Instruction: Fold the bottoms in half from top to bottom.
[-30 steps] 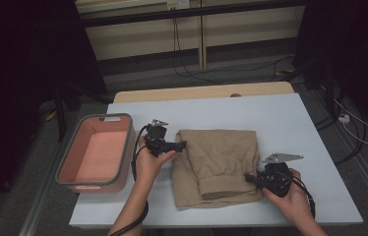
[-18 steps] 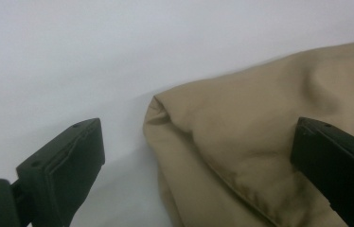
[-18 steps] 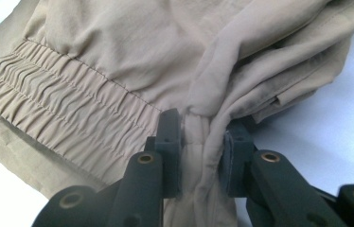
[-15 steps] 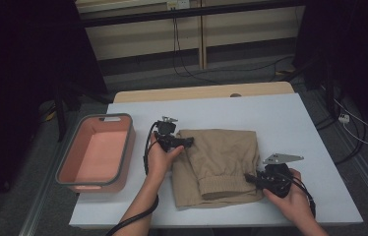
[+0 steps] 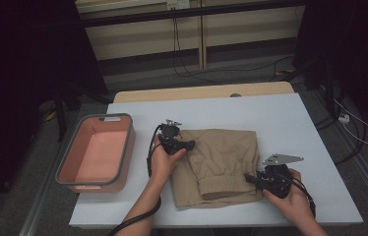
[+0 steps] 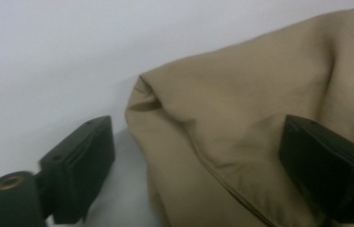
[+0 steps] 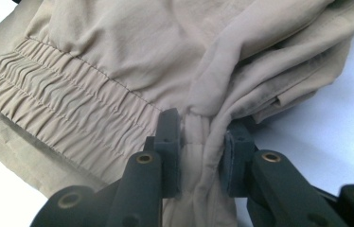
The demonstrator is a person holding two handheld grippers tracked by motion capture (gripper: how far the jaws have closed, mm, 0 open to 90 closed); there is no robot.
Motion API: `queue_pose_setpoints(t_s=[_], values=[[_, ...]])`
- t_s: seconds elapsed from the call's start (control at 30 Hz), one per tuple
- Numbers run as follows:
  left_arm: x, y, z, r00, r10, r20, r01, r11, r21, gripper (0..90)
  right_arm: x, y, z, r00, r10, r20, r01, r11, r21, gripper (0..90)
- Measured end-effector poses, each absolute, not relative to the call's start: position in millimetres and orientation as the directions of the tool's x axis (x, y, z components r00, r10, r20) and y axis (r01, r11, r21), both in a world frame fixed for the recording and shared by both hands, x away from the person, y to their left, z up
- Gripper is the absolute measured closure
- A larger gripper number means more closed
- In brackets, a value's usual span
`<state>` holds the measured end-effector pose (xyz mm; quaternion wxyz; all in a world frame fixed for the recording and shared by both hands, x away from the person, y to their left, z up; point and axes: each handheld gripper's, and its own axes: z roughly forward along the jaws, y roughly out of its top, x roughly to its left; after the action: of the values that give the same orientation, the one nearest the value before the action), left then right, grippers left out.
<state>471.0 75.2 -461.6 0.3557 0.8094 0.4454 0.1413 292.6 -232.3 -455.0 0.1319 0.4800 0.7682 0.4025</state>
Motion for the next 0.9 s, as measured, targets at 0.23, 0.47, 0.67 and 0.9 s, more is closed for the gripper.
queue_pose_setpoints(t_s=[0.23,0.47,0.67,0.9], values=[[466,73,-459,0.562,0.823,-0.082,0.617,-0.351,0.704,29.0,292,-232,-455,-0.505,0.844,0.18,0.63,0.218,0.746,72.9],[464,71,-455,0.566,0.818,-0.1,0.634,-0.355,0.687,59.7,292,-231,-455,-0.506,0.845,0.176,0.628,0.221,0.746,72.8],[462,69,-454,0.569,0.813,-0.12,0.648,-0.354,0.675,75.4,292,-230,-454,-0.506,0.846,0.17,0.626,0.224,0.747,72.9],[460,67,-445,0.559,0.82,-0.126,0.656,-0.344,0.672,84.9,291,-230,-453,-0.506,0.847,0.166,0.625,0.227,0.747,73.1]])
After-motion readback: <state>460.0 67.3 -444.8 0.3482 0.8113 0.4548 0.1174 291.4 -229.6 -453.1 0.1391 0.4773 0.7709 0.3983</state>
